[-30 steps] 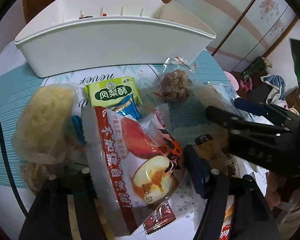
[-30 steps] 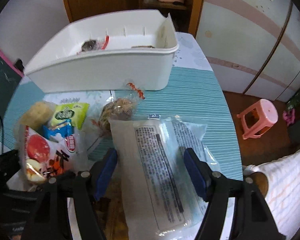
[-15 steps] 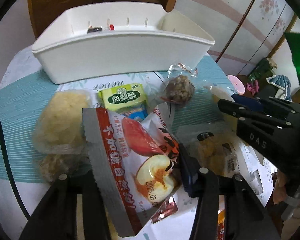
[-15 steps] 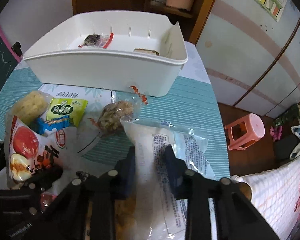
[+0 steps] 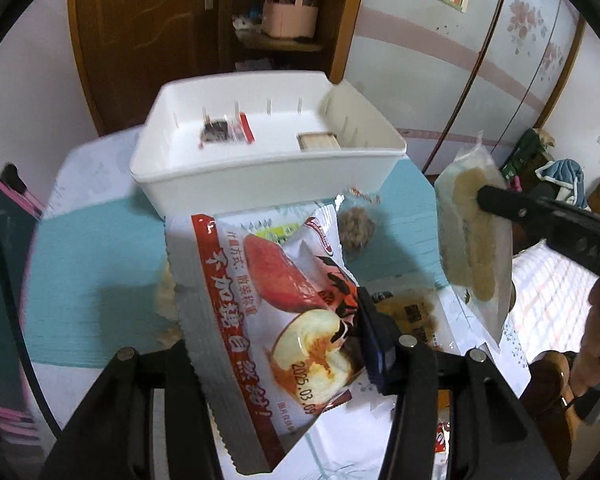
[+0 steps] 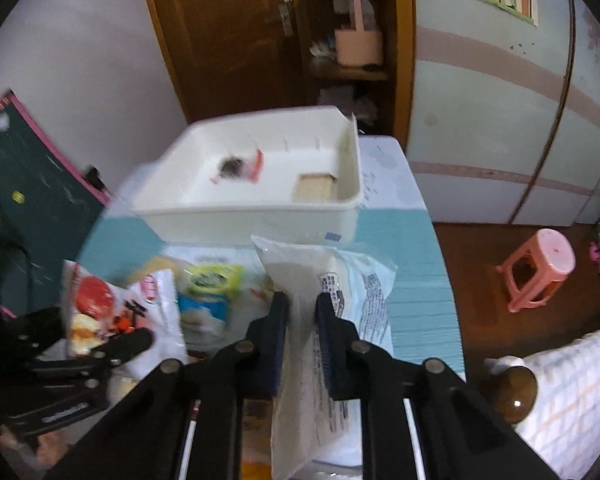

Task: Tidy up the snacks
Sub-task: 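Lift both bags over the white bin and release them inside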

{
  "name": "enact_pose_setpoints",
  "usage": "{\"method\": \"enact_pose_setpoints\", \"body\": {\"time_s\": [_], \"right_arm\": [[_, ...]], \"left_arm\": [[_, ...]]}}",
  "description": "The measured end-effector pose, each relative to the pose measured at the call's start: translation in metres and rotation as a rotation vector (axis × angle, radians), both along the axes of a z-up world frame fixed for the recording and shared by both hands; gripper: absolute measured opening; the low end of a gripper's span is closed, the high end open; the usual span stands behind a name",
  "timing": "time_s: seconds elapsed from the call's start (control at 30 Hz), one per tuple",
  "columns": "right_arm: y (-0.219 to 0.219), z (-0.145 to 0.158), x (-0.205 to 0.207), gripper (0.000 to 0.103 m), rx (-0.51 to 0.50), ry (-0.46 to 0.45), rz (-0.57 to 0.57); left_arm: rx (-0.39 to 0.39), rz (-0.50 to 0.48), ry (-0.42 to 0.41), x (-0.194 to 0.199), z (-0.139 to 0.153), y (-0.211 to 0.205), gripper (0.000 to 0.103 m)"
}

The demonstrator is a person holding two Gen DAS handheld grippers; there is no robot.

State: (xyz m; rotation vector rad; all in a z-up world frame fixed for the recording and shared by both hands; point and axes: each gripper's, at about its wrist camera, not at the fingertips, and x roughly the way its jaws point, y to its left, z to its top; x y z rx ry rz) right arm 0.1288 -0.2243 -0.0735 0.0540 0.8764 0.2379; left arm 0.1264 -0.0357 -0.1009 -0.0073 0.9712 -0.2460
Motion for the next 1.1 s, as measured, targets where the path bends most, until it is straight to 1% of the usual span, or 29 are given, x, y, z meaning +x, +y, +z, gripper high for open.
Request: {"method": "enact_pose_setpoints", "body": {"time_s": [0.07,0.17,0.3,0.43,0.57,0.67,0.77,0.87,1.0,1.1], "right_arm": [[0.001,0.017,-0.001,0.013,0.031,-0.022,0.027],[0.007,0.038,0.001,0.013,0.051,-0.050,0.054],[0.018,0.064,0.014,0.013,0.056,-0.084,0.079],[0.027,0.085,0.032,0.013,0.069,-0.117,0.085],[0.038,0.110,0.061,0.013,0.058,-0.153,0.069],[0.042,0.129,0.083,0.013,0.074,-0.179,0.043],[0.045,0.140,0.109,0.013,0.118,-0.190,0.027],[0.051,0.142,0.134,0.013,0.121,-0.183,0.005],[0.062,0.131,0.166,0.013,0.104,-0.148,-0.025],[0.068,0.114,0.188,0.013,0.088,-0.102,-0.051]], "left_arm": [[0.023,-0.007,-0.028,-0.001,0.017,0.002,0.049],[0.053,-0.014,-0.073,-0.001,0.045,0.008,0.049],[0.074,-0.012,-0.100,0.011,0.076,0.016,0.049],[0.100,0.001,-0.134,0.036,0.109,0.023,0.049],[0.163,0.036,-0.210,0.067,0.141,0.030,0.049],[0.147,0.071,-0.220,0.096,0.159,0.041,0.049],[0.132,0.096,-0.225,0.117,0.167,0.048,0.049],[0.158,0.106,-0.220,0.142,0.164,0.048,0.049],[0.182,0.113,-0.208,0.169,0.150,0.046,0.049],[0.198,0.115,-0.178,0.186,0.133,0.043,0.052]]}}
